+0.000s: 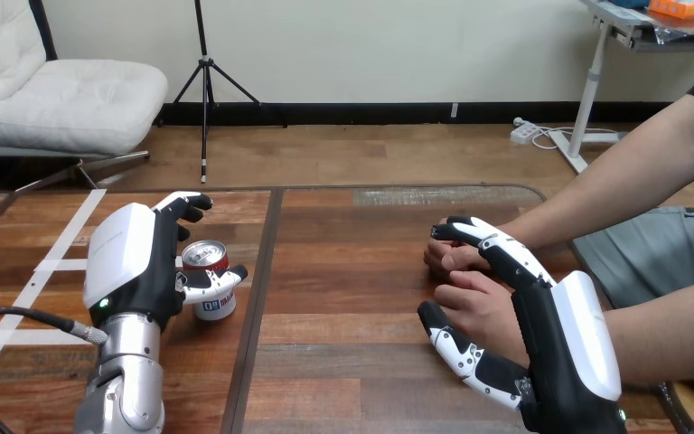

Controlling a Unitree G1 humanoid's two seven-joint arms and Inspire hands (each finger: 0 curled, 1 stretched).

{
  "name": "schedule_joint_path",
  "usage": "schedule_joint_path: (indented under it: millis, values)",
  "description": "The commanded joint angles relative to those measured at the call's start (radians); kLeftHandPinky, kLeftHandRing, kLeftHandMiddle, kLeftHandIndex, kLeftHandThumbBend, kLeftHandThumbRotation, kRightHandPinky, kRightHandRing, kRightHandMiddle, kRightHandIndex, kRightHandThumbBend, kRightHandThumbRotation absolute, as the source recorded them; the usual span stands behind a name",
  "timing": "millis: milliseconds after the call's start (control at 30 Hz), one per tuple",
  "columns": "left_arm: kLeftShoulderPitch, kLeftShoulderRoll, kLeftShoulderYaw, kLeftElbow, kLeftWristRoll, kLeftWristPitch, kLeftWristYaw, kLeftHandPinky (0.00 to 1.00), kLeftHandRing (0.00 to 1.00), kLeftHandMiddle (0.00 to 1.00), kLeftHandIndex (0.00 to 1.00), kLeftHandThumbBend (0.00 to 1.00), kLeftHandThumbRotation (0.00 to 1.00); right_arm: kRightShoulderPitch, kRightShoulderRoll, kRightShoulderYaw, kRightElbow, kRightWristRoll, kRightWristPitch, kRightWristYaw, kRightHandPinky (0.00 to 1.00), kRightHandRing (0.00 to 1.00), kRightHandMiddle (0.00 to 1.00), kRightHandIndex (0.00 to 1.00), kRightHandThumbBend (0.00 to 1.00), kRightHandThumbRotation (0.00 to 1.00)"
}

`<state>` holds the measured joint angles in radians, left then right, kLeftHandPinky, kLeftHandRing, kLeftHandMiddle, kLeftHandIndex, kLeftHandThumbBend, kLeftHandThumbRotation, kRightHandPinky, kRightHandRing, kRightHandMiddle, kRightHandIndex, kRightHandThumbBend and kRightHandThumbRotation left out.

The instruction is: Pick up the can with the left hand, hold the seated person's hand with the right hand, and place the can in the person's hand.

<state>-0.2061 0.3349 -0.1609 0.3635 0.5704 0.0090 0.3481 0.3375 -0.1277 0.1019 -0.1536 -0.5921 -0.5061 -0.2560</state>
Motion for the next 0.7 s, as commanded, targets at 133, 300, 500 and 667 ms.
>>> schedule_joint_path:
  millis: [133, 300, 500, 667]
  values:
    - [-0.067, 0.011, -0.01, 0.004, 0.042, 0.0, 0.025, 0.61, 0.73, 0.78, 0.77, 0.81, 0.06, -0.048, -0.011, -0.008, -0.046, 0.007, 0.001, 0.0, 0.79, 0.85, 0.83, 0.75, 0.47, 0.0]
    - [-0.073, 0.012, -0.013, 0.013, 0.055, 0.001, 0.025, 0.63, 0.75, 0.8, 0.78, 0.82, 0.07, -0.049, -0.01, -0.007, -0.047, 0.012, 0.004, 0.004, 0.79, 0.85, 0.83, 0.75, 0.47, 0.0]
    - [-0.081, 0.014, -0.016, 0.022, 0.062, 0.009, 0.017, 0.64, 0.76, 0.81, 0.79, 0.82, 0.08, -0.051, -0.012, -0.006, -0.041, 0.015, -0.003, 0.003, 0.79, 0.85, 0.83, 0.75, 0.47, 0.0]
    - [-0.091, 0.017, -0.023, 0.034, 0.07, 0.017, 0.013, 0.64, 0.76, 0.81, 0.8, 0.82, 0.08, -0.051, -0.013, -0.006, -0.04, 0.02, -0.004, 0.006, 0.79, 0.85, 0.83, 0.74, 0.47, 0.0]
